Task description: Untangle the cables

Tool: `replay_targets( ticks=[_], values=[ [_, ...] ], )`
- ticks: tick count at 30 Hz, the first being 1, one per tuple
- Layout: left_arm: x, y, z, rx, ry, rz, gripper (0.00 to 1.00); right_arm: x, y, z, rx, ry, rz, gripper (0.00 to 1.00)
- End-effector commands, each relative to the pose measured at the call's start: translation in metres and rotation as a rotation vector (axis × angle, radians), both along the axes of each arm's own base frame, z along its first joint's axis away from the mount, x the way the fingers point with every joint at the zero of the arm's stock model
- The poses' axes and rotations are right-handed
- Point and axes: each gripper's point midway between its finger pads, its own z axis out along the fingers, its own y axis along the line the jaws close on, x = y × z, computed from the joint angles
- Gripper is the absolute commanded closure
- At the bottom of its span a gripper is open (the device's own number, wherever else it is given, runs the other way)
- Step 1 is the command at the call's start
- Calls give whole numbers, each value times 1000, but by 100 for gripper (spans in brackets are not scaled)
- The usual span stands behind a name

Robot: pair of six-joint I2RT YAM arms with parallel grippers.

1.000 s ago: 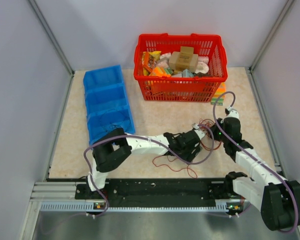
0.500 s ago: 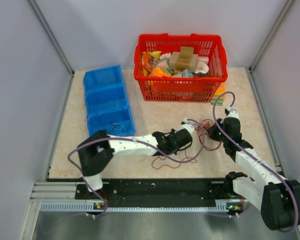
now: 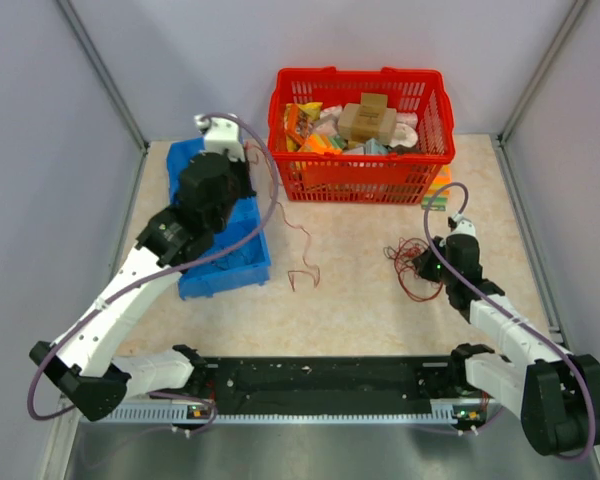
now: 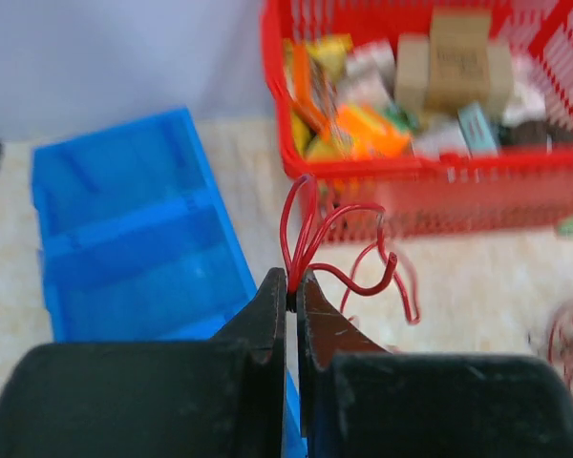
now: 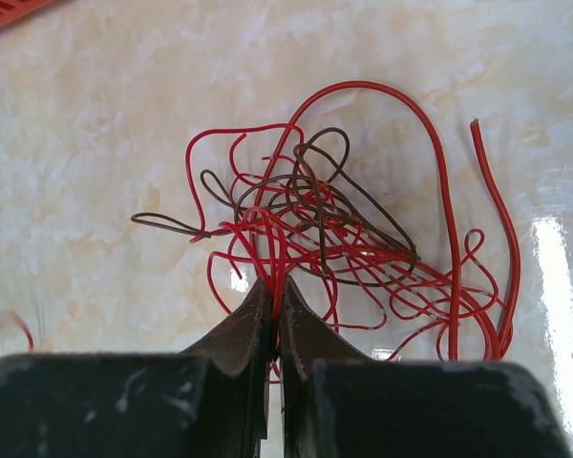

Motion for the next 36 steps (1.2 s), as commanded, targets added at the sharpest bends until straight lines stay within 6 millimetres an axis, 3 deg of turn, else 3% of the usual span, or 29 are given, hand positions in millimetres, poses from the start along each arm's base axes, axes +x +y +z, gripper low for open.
replay_targets(
  ticks=[1,8,13,18,22,26,29,36],
  values=[
    [20,41,87,-122,-174,97,100,9,0,8,15,-31,-2,100],
    [40,88,173,-346,-330,164,100,8,1,9,17,-33,1,100],
    [50,121,228,-369,-467,224,100,8,1,8,15,-31,1,100],
    [40,150,287,-327,-630,305,100,8,1,7,16,-26,3,100],
    [25,172,320,-263,-745,382,100,8,2,7,17,-24,9,100],
    [16,186,342,-205,-830,433,100,8,3,6,21,-20,13,100],
    [19,190,346,-191,-844,455,100,10,4,5,23,-15,17,100],
    [55,189,302,-177,-731,462,100,9,5,4,23,-9,23,100]
  ],
)
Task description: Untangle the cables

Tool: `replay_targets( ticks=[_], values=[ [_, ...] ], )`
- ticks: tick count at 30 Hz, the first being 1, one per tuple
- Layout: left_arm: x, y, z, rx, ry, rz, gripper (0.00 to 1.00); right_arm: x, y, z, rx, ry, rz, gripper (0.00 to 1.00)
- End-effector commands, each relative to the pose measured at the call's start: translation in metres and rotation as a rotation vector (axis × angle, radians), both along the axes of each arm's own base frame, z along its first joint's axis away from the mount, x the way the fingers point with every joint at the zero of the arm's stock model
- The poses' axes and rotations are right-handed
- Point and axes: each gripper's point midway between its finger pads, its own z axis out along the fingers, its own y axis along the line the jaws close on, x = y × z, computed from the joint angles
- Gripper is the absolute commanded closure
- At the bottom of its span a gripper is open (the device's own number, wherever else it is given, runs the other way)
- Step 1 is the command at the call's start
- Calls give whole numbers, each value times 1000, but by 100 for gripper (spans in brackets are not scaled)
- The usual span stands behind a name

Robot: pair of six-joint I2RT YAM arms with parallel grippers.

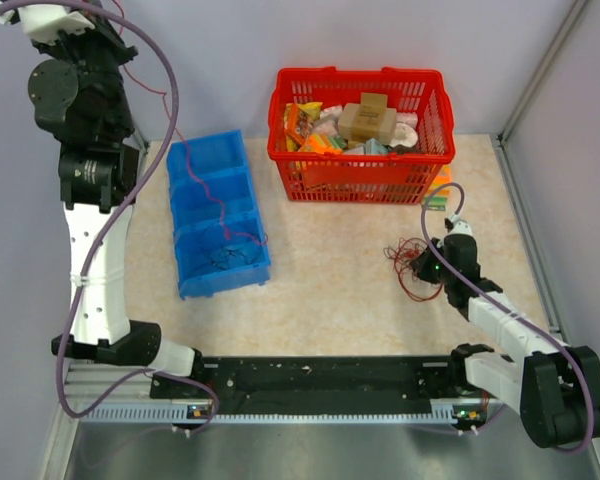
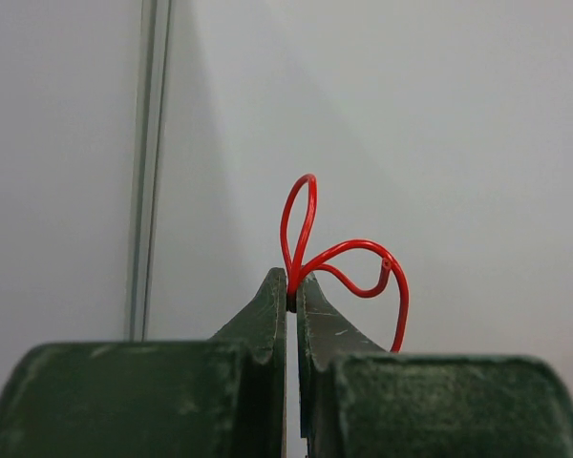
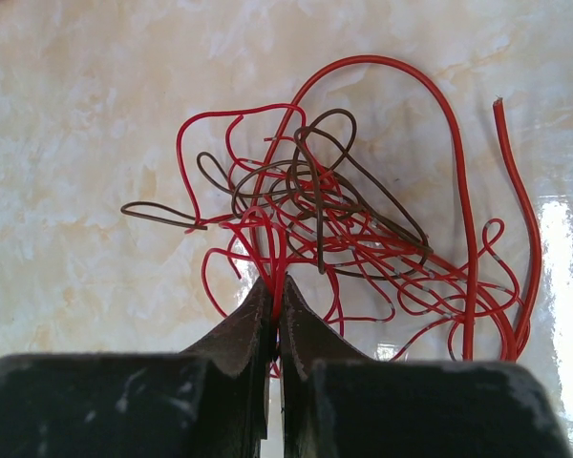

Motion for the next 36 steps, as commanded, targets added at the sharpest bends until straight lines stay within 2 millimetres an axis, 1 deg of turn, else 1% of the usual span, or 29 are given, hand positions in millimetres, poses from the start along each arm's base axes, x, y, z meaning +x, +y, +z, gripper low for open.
replay_targets(
  ticks=[1,3,5,6,7,10,12,14,16,17,19,22,24,26,28,29,30,31,32,33,34,36],
  values=[
    [30,6,-32,2,78,40,100,12,0,15,12,-55,-4,100],
    [47,9,-56,-7,155,50,100,13,0,16,14,-56,-3,100],
    [59,11,-83,-35,232,58,100,13,0,16,14,-56,-3,100],
    [67,12,-105,-53,282,67,100,13,0,16,14,-56,-3,100],
    [71,14,-123,-74,316,74,100,13,1,16,15,-56,0,100],
    [83,9,-176,-126,425,56,100,13,1,15,17,-53,2,100],
    [93,7,-222,-163,541,58,100,13,2,14,16,-52,4,100],
    [99,10,-269,-222,665,98,100,13,1,15,18,-53,3,100],
    [101,12,-316,-293,795,126,100,13,2,16,20,-55,6,100],
    [98,13,-340,-341,847,145,100,14,2,17,21,-58,6,100],
    [95,9,-377,-419,908,131,100,13,2,16,19,-56,8,100],
    [89,6,-413,-505,944,107,100,13,3,15,20,-54,10,100],
    [84,7,-429,-539,961,118,100,13,3,16,21,-56,13,100],
    [81,9,-438,-550,975,125,100,13,3,16,22,-58,11,100],
    [80,11,-438,-566,979,122,100,13,3,17,23,-60,12,100],
    [78,11,-432,-566,973,115,100,13,3,17,21,-60,13,100],
    [80,9,-418,-545,941,80,100,13,4,17,25,-61,15,100],
    [81,3,-402,-514,912,23,100,13,3,17,24,-60,13,100],
    [82,-6,-378,-490,864,-53,100,13,4,17,25,-61,16,100],
    [83,-26,-351,-456,821,-193,100,13,4,16,25,-59,16,100],
    [80,-45,-319,-415,751,-324,100,13,4,16,25,-58,18,100],
    [62,-86,-246,-331,560,-605,100,14,5,16,28,-56,17,100]
  ],
)
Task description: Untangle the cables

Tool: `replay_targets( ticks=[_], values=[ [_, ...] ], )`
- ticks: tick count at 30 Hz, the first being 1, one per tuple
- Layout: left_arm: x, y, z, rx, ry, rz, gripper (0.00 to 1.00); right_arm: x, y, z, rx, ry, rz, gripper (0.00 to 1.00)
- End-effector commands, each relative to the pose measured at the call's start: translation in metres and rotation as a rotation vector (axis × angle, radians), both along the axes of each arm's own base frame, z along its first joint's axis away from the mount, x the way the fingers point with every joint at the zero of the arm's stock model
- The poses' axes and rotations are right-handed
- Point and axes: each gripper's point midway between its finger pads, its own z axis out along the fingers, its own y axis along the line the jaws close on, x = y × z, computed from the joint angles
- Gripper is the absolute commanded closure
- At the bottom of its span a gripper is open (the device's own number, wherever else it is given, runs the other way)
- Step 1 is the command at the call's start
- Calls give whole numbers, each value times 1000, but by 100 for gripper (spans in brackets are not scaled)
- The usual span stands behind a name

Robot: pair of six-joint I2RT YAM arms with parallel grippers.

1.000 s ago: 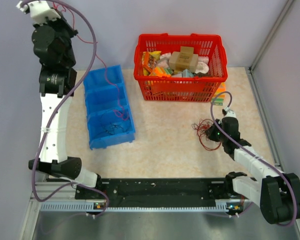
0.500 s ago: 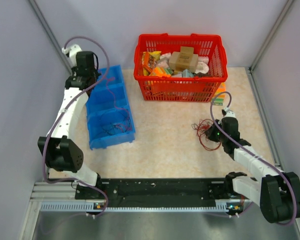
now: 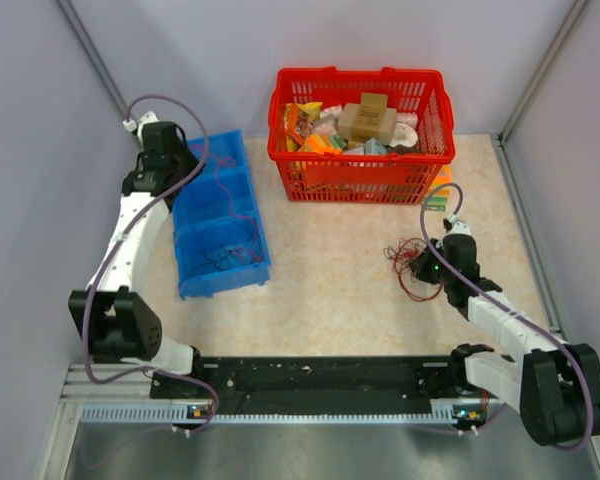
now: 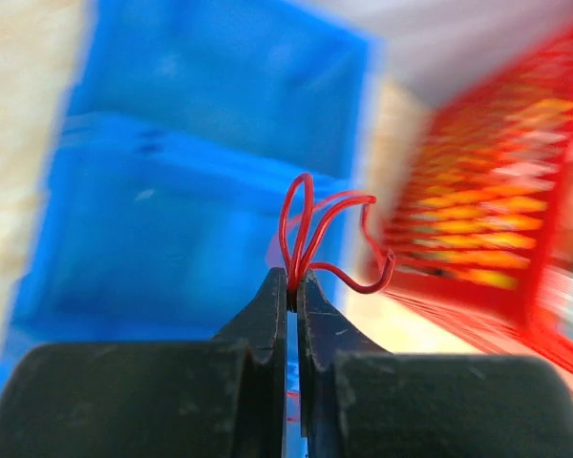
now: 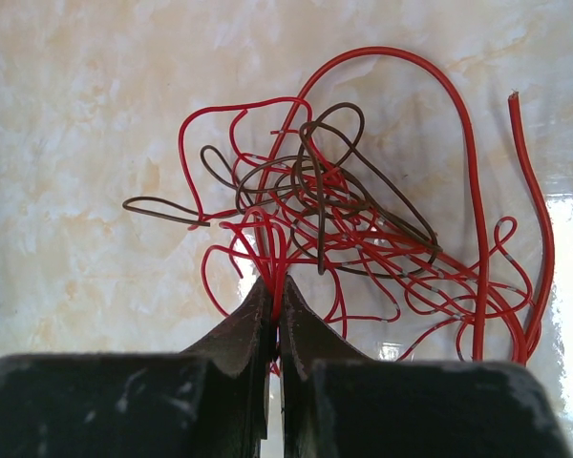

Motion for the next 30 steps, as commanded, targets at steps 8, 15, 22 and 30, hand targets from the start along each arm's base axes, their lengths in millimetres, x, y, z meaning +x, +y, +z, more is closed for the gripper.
replay_targets(
  ticks=[8,15,22,30],
  values=[
    [-77,-47,394,63,-1080,-331,100,15,1,17,19,-60,0,100],
    [-90,-23,452,93,-1228,-191,100,15,1,16,17,-56,-2,100],
    [-67,-11,466,40,-1265,-139,100,15,2,14,18,-44,1,100],
    [-76,-11,490,93,-1338,-241,100,16,2,11,15,-30,4,100]
  ],
)
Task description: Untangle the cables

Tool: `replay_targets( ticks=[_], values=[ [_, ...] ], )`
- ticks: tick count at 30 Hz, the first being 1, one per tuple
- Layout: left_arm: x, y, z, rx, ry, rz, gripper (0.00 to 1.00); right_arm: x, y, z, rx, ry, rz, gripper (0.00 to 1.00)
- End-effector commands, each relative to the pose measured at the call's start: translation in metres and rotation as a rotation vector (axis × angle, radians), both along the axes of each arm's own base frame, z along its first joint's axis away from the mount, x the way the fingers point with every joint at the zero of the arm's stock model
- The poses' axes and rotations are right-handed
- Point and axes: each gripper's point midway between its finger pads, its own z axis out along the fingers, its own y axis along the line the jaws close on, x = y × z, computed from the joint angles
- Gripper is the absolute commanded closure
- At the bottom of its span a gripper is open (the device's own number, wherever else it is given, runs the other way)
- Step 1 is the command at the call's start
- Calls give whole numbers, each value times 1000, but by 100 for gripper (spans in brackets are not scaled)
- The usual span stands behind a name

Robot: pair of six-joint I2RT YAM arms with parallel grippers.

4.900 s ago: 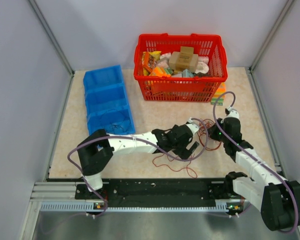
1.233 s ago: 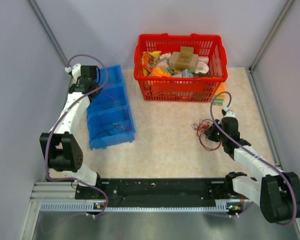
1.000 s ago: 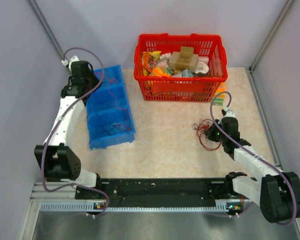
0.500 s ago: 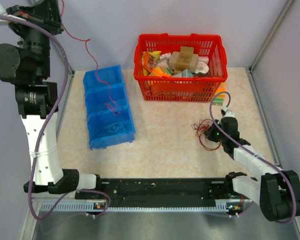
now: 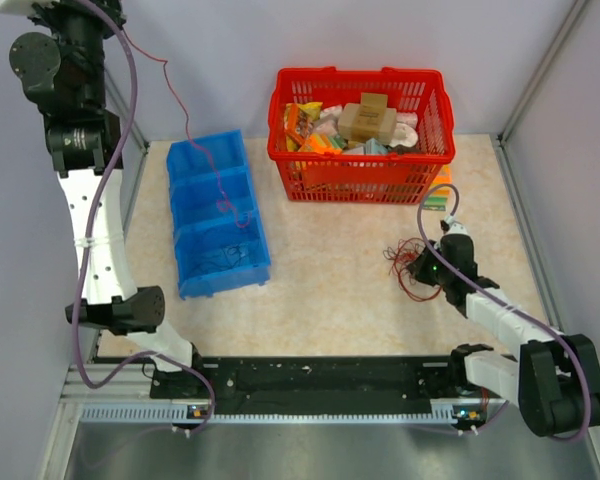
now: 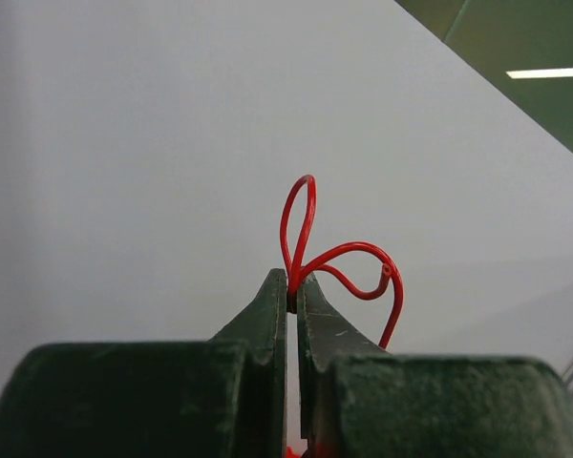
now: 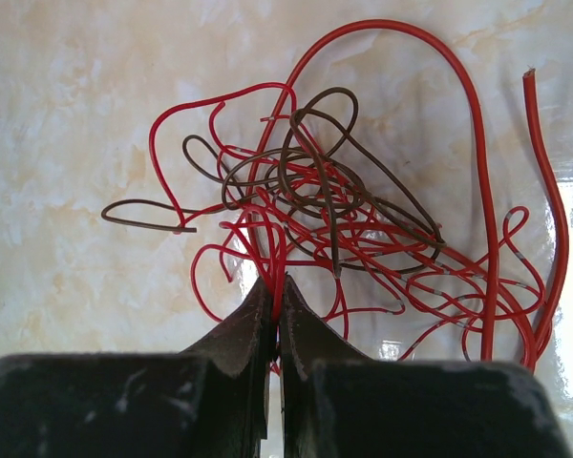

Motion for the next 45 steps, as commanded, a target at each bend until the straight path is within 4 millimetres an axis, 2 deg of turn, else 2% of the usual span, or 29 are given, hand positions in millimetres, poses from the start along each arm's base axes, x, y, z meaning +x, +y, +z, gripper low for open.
replay_targets(
  ticks=[1,3,7,10,13,16,20,21,23,24,25,28,31,33,36,38,41,45],
  values=[
    [-35,-6,26,100,-61,20,100,19,0,21,12,-68,-9,100],
    [-15,2,-7,137,51,71,100,19,0,20,13,-65,-4,100],
    [23,9,-90,163,279,94,100,19,3,19,19,-59,6,100],
    [41,13,-134,181,333,107,100,19,4,19,22,-57,9,100],
    [66,20,-171,217,461,131,100,19,4,19,22,-57,13,100],
    [77,29,-210,209,562,162,100,19,3,19,22,-60,7,100],
    [82,27,-236,212,608,144,100,18,6,16,27,-38,24,100],
    [81,25,-236,209,612,133,100,18,7,14,26,-23,30,98],
    [77,23,-234,197,612,121,100,15,5,9,11,43,19,83],
    [72,23,-228,192,601,122,100,14,3,9,2,73,11,75],
    [67,22,-221,191,588,123,100,10,-1,6,-14,125,-7,62],
    [47,14,-188,194,524,94,100,-5,-5,9,-84,217,-16,41],
    [22,10,-153,194,466,83,100,-10,0,43,-168,141,15,19],
    [3,5,-133,189,422,70,100,-3,15,88,-183,24,56,11],
    [-25,-1,-108,185,360,53,100,3,53,139,-166,-115,167,9],
    [-44,-4,-91,182,315,47,100,11,89,168,-136,-231,264,9],
    [-71,-9,-70,173,251,29,100,23,155,204,-35,-390,405,10],
    [-98,-13,-52,168,193,16,100,32,256,240,153,-602,618,11]
  ],
)
